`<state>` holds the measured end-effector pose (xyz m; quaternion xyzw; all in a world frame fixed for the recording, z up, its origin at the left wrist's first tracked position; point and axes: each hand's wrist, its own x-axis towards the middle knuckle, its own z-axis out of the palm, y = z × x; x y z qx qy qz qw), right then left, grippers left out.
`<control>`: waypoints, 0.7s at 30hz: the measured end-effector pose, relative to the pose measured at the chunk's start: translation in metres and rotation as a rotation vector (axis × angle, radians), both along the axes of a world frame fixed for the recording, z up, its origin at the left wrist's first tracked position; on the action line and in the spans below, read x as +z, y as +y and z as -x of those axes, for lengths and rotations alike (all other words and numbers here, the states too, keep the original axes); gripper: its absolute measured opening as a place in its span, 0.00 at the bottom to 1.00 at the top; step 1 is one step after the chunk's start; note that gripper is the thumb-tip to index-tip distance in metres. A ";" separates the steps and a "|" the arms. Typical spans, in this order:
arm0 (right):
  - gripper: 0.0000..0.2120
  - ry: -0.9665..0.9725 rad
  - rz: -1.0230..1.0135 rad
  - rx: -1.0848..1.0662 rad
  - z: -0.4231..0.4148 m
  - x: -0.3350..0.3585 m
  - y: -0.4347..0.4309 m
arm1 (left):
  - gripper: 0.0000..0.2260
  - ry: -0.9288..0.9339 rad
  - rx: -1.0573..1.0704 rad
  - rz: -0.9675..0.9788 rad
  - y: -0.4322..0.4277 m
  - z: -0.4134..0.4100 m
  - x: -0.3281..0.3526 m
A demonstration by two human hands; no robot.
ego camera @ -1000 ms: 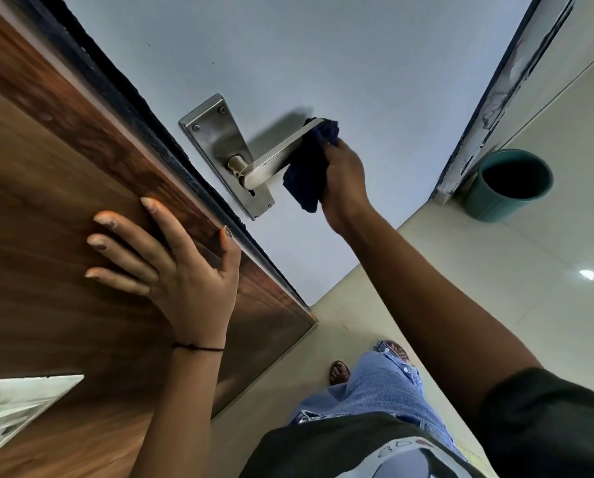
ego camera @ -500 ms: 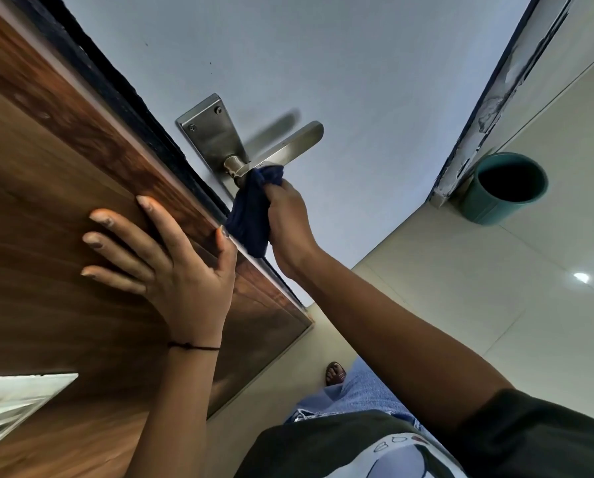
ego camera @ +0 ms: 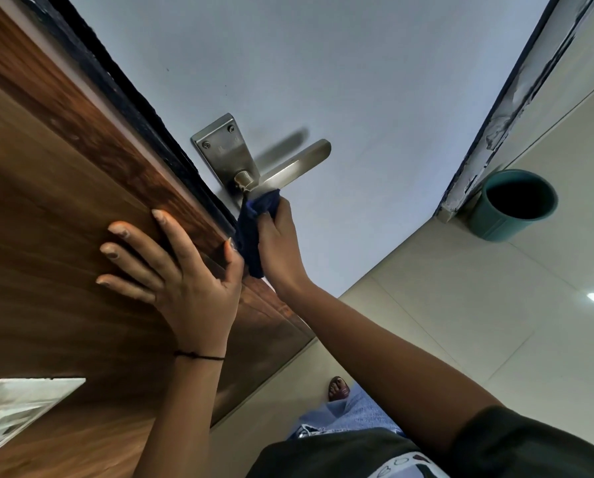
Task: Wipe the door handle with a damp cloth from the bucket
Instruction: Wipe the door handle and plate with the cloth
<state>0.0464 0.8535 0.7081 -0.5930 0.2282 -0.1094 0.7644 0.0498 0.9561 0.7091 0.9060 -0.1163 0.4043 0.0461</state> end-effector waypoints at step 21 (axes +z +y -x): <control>0.15 0.050 0.084 -0.489 0.005 -0.019 -0.068 | 0.40 -0.096 0.009 0.008 0.000 -0.004 -0.005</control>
